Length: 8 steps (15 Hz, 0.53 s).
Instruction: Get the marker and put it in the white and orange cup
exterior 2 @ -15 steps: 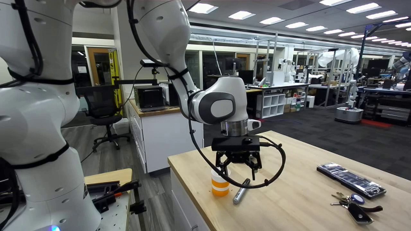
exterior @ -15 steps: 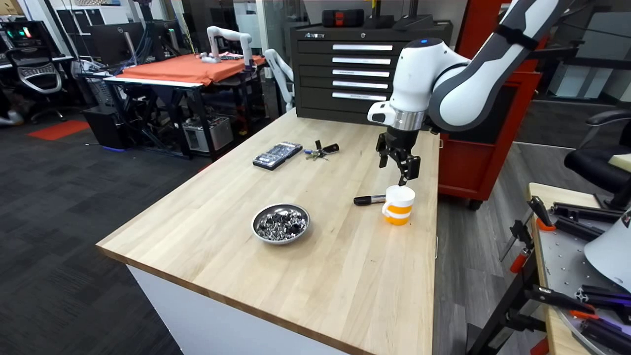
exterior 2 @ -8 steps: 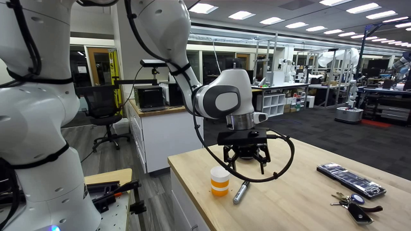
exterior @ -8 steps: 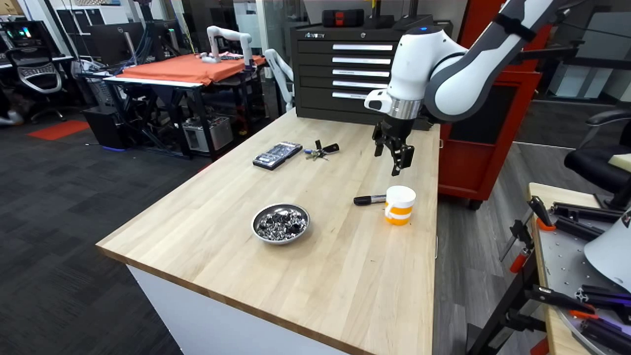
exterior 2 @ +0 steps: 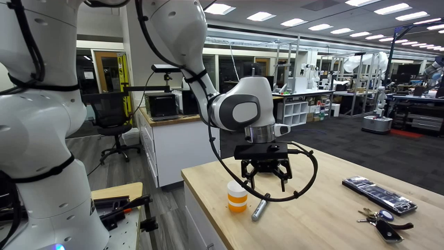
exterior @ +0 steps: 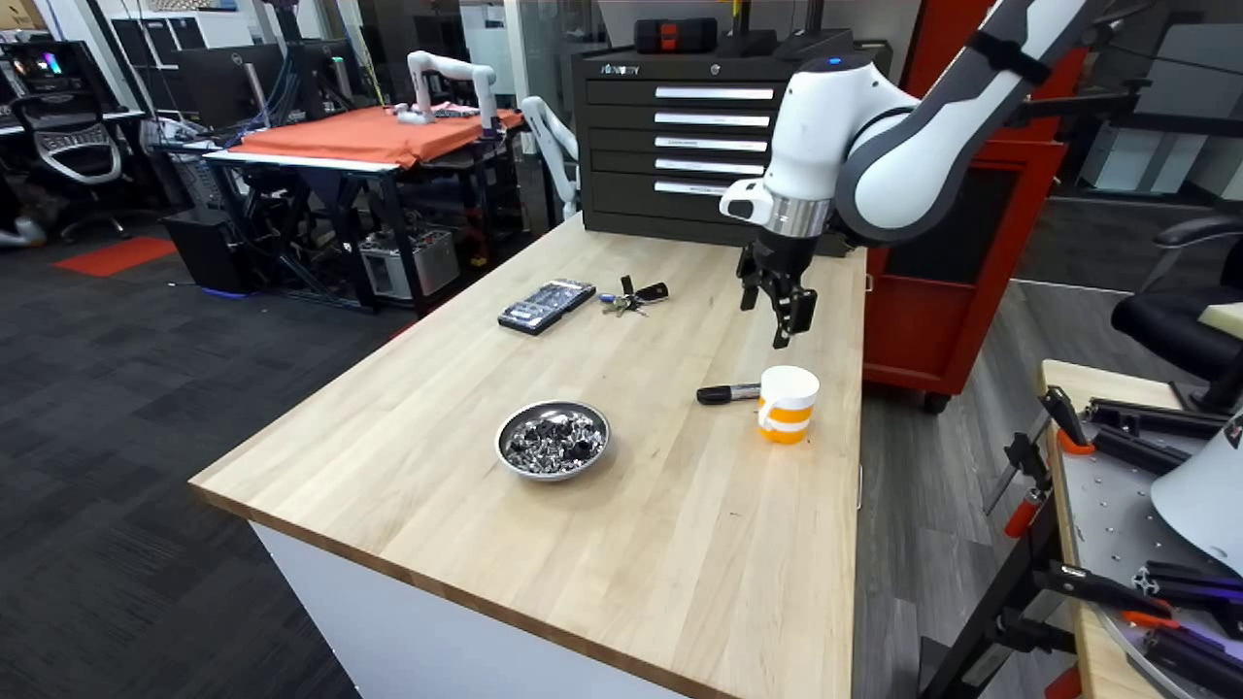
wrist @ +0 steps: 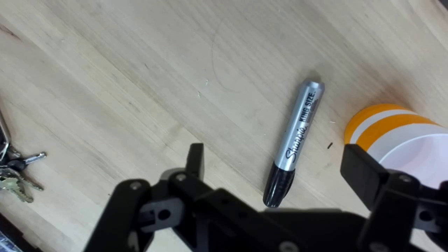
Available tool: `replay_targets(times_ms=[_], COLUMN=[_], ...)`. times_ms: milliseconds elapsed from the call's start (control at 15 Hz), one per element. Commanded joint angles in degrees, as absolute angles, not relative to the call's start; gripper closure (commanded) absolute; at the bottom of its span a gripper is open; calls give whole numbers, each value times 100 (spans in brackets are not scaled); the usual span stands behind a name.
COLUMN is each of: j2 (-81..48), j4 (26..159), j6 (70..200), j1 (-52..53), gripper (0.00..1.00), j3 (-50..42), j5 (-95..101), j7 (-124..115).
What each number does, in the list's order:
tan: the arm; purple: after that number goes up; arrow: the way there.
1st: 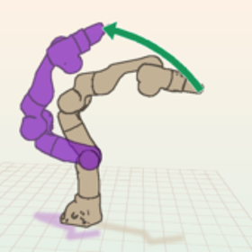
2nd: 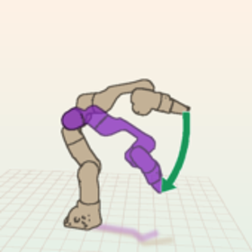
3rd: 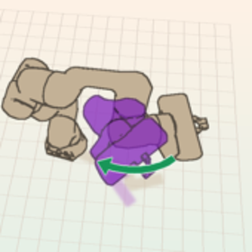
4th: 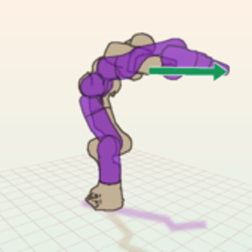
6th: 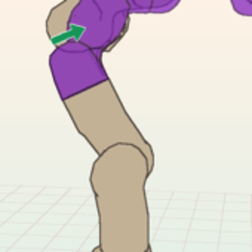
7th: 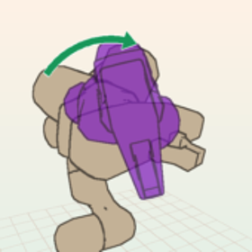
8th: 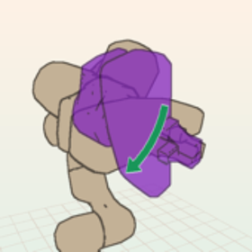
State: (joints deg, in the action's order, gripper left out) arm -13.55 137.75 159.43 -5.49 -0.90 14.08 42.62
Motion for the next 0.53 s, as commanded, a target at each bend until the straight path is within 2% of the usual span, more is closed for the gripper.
replay_targets(times_ms=[0, 467], j2=[-1495, -1704], j4=[13898, 13888], j6=[16200, 16165], j1=[-691, -826], gripper=[0, 0], j3=[83, 453], j5=[1227, 759], j7=[4458, 4618])
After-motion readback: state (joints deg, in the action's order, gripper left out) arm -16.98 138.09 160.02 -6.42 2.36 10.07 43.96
